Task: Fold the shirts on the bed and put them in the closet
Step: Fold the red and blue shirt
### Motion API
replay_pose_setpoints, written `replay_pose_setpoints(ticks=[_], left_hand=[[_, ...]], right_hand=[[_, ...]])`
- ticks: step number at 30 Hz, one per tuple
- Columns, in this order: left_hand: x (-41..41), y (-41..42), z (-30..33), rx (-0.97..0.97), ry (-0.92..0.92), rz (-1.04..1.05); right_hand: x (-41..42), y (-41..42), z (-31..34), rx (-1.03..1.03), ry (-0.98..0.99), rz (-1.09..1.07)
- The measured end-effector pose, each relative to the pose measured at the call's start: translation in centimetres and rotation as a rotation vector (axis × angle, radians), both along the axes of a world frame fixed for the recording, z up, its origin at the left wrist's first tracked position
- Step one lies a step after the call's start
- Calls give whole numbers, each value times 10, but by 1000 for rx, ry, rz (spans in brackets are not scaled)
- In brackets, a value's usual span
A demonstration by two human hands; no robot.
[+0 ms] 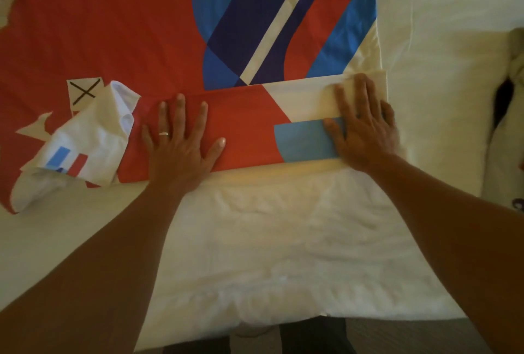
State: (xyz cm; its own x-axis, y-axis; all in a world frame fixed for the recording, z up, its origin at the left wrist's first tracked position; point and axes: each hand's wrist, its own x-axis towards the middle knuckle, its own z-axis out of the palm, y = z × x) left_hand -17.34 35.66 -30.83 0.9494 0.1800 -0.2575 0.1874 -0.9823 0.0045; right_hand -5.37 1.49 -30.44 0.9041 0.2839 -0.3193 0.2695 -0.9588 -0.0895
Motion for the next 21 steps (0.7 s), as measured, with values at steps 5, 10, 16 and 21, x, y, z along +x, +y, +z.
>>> replay_pose_setpoints(ticks=[5,10,16,21], left_hand=[[7,6,22,-109,-7,32],[-22,39,57,-213,-268,136],[-69,132,66,-153,-363,220],[-70,196,59,-168,-216,169]], right_hand=[[-7,28,23,-14,-2,-47],[-36,108,51,108,30,-110],[-81,245,63,371,124,67],[-86,342,64,480,139,150]])
